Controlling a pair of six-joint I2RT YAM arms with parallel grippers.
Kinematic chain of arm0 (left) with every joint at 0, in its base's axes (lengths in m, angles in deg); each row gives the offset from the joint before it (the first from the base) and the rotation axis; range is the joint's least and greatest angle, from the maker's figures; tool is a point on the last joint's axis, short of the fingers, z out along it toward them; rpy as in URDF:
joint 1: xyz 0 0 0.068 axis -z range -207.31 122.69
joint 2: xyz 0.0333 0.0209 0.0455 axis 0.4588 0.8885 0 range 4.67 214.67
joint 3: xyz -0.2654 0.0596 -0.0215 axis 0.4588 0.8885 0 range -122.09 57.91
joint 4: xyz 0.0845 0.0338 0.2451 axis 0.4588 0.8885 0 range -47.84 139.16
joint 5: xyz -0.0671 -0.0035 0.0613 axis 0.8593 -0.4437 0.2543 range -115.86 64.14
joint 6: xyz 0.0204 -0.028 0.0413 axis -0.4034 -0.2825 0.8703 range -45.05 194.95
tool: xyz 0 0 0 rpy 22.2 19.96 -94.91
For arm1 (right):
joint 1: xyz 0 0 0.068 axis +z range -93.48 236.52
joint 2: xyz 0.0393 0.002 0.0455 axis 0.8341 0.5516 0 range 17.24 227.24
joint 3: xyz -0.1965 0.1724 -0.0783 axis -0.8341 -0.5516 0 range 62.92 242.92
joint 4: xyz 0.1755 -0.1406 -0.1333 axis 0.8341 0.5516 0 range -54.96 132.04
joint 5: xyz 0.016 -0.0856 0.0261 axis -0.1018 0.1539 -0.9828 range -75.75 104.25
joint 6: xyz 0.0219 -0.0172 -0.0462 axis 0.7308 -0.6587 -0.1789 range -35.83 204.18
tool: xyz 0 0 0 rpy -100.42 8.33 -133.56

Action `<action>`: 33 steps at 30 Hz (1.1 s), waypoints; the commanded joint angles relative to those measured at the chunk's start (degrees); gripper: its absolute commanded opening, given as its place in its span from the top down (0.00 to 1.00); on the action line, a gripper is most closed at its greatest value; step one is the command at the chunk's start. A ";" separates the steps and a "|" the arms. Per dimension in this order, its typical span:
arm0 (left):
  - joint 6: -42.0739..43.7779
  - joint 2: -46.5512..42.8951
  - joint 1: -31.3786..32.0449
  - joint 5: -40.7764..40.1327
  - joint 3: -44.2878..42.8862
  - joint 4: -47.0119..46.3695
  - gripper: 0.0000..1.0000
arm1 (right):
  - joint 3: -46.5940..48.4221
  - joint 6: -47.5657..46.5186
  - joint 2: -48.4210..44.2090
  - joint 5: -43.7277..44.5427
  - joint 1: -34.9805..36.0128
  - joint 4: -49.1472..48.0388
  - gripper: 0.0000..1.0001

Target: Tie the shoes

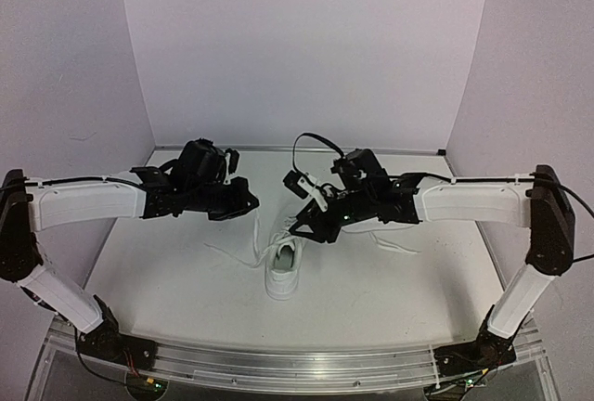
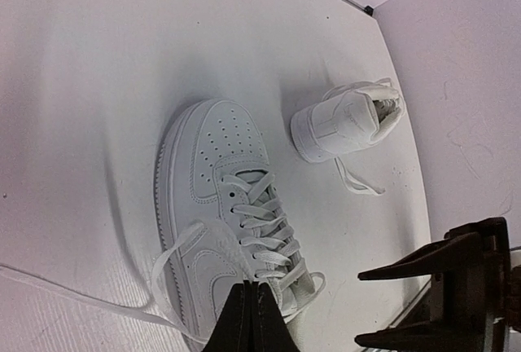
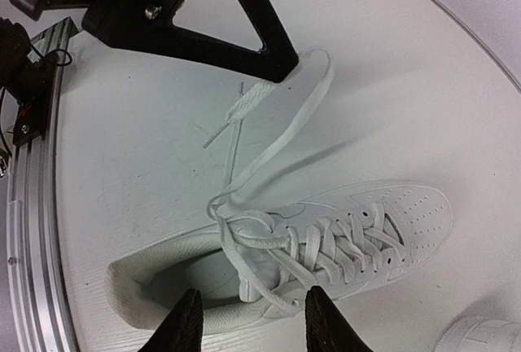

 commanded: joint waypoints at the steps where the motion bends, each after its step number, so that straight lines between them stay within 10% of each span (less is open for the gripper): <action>1: -1.03 0.92 -1.16 4.19 -2.87 -4.34 1.00 | 0.31 -3.48 2.93 -0.92 0.65 -3.68 0.60; 15: -1.94 2.47 -3.00 7.71 -2.25 -7.26 1.00 | 4.12 -9.28 7.53 7.16 3.12 -0.30 0.54; 33: -2.27 5.43 -3.45 10.44 -2.62 -12.83 1.00 | 1.51 -8.88 1.32 12.65 4.33 -2.80 0.96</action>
